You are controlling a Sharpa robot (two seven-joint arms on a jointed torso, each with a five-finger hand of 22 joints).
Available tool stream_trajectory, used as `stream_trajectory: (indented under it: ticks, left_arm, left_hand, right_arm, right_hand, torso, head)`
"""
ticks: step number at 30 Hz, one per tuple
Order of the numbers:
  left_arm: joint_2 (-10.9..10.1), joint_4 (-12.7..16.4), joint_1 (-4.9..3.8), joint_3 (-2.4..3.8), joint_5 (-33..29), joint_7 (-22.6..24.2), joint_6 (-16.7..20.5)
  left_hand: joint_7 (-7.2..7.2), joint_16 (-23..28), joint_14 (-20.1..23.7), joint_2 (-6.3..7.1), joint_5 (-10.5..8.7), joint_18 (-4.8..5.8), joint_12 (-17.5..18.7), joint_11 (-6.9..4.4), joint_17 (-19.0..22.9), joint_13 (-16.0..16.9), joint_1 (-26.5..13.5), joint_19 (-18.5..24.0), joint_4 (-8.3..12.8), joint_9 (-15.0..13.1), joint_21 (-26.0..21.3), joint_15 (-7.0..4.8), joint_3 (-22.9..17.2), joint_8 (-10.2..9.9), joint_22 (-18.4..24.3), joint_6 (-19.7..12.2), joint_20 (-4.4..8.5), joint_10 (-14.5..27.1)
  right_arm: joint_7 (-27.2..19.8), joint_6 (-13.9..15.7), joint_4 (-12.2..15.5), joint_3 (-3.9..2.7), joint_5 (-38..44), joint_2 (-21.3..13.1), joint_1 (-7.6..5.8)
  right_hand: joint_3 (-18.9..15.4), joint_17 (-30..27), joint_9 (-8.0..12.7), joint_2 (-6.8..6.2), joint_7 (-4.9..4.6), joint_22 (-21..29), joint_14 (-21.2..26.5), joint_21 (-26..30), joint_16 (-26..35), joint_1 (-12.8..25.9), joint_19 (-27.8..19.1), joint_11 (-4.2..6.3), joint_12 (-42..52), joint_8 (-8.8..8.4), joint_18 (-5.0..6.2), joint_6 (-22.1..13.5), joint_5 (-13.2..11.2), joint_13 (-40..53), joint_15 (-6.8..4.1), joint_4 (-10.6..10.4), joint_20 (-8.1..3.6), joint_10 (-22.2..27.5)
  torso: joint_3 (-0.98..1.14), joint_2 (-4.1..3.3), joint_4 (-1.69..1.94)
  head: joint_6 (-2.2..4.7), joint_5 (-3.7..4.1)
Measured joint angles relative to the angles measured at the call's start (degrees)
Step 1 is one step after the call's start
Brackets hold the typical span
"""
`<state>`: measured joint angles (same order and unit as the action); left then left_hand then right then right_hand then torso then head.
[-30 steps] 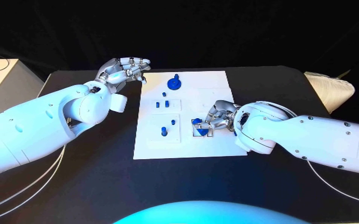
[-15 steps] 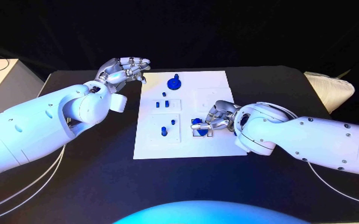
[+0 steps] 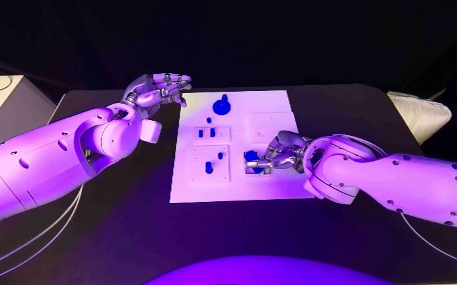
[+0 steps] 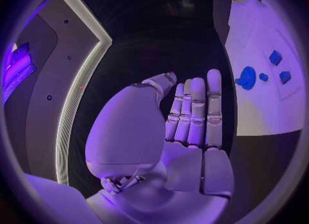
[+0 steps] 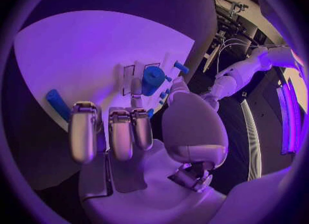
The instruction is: Assemble the parts on the task board
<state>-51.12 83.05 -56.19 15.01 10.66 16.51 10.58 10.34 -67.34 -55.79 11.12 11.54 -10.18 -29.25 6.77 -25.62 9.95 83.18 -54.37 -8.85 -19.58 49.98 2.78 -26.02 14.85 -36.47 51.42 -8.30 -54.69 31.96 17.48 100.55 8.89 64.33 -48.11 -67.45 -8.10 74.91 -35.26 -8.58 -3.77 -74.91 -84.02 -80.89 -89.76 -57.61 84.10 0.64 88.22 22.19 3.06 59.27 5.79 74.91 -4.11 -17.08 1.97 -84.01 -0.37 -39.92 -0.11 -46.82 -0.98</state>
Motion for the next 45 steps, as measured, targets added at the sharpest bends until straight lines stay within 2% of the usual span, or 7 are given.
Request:
stream_trajectory:
  ticks: [19,23,25,28,31,35,45]
  left_arm:
    - [0.06,-0.15,0.00,0.00,0.00,-0.06,-0.01]
    - [0.07,-0.17,0.00,0.00,0.00,-0.08,-0.01]
    - [0.07,-0.18,0.00,0.00,0.00,-0.08,-0.01]
    - [0.07,-0.18,0.00,0.00,0.00,-0.10,-0.01]
    - [0.07,-0.18,0.00,0.00,0.00,-0.11,-0.01]
    - [0.07,-0.18,0.00,0.00,0.00,-0.12,-0.01]
    - [0.08,-0.20,0.01,0.00,0.00,-0.18,-0.01]
  left_hand:
    - [0.00,0.00,0.00,0.00,0.00,0.00,0.00,0.00,-0.05,-0.07,0.00,0.00,0.00,0.08,0.00,0.00,0.00,0.00,0.00,0.00,0.00,0.00]
    - [0.00,0.00,0.00,0.00,0.00,0.00,-0.01,0.00,-0.05,-0.07,0.00,0.00,0.00,0.08,0.00,0.00,0.00,0.00,0.00,0.00,0.00,0.00]
    - [0.00,0.00,0.00,0.00,0.00,0.00,-0.01,0.00,-0.05,-0.07,0.00,0.00,0.00,0.08,0.00,0.00,0.00,0.00,0.00,0.00,0.00,0.00]
    - [0.00,0.00,0.00,0.00,0.00,0.00,-0.01,0.00,-0.05,-0.07,0.00,0.00,0.00,0.08,0.00,0.00,0.00,0.00,0.00,0.00,0.00,0.00]
    - [0.00,0.00,0.00,0.00,0.00,0.00,-0.01,0.00,-0.05,-0.06,0.00,0.00,0.00,0.07,0.00,0.00,0.00,0.00,0.00,0.00,0.00,0.00]
    - [0.00,0.00,0.00,0.00,0.00,0.00,-0.01,0.00,-0.05,-0.06,0.00,0.00,0.00,0.08,0.00,0.00,0.00,0.00,0.00,0.00,0.00,0.00]
    - [0.00,0.00,0.00,0.00,0.00,0.00,-0.01,0.00,-0.05,-0.06,0.00,0.00,0.00,0.07,0.00,0.00,0.00,0.00,0.00,0.00,0.00,0.00]
  right_arm:
    - [-0.46,0.76,3.49,-0.16,-0.01,-1.38,-0.06]
    - [-0.63,0.81,3.44,-0.16,-0.07,-1.35,-0.06]
    - [-0.69,0.83,3.16,-0.16,0.01,-1.38,-0.06]
    - [-0.72,0.83,2.54,-0.16,0.46,-1.38,-0.06]
    - [-0.73,0.80,2.03,-0.16,0.99,-1.17,-0.06]
    - [-0.78,0.78,1.59,-0.16,1.65,-0.44,-0.05]
    - [-0.97,0.90,0.50,-0.27,2.59,0.82,0.01]
  right_hand:
    - [1.10,0.00,-0.46,2.33,0.63,-0.04,0.00,-0.73,0.00,-0.54,0.00,0.00,0.53,0.64,-0.63,0.63,2.22,0.04,0.00,0.00,0.00,0.00]
    - [1.62,0.00,-0.51,3.41,0.63,-0.04,0.00,-0.73,0.00,-1.61,0.00,0.00,0.77,0.64,-0.62,0.63,2.98,0.04,0.00,0.16,0.00,0.00]
    - [2.25,0.01,-0.51,4.88,0.63,-0.04,0.00,-0.73,0.00,-3.43,0.00,0.00,0.77,0.64,-0.62,0.63,3.55,0.04,0.00,0.32,0.00,0.00]
    - [3.82,0.04,-0.47,5.99,0.63,-0.04,0.00,-1.00,0.00,-11.46,-0.22,0.32,0.99,0.64,-0.62,0.63,3.19,0.04,-0.43,0.51,-0.21,0.08]
    - [5.59,0.04,-0.16,5.83,0.81,-0.03,-0.01,-1.22,0.00,-15.93,-0.22,0.43,1.00,0.64,-0.63,0.81,0.38,0.04,-0.43,0.61,-0.21,0.00]
    - [6.54,0.04,0.07,5.24,1.02,-0.03,0.00,-1.22,0.00,-18.17,-0.22,0.43,1.00,0.64,-0.62,1.02,0.31,0.03,-0.43,0.74,-0.21,0.00]
    - [7.27,0.04,0.43,4.95,1.19,-0.02,0.00,-1.44,0.00,-18.40,-0.01,0.42,1.21,0.34,-0.61,1.19,3.51,0.03,-0.42,0.33,-0.42,0.00]
  torso:
    - [-0.02,0.01,0.00]
    - [-0.02,0.01,0.00]
    - [-0.03,0.01,-0.02]
    - [-0.03,0.01,-0.03]
    - [-0.03,-0.01,-0.04]
    - [-0.03,-0.03,-0.01]
    - [-0.04,-0.03,0.04]
  head:
    - [0.04,-0.03]
    - [0.03,0.02]
    - [0.03,0.03]
    - [0.04,0.07]
    - [0.08,0.08]
    - [0.10,0.13]
    - [-0.06,0.04]
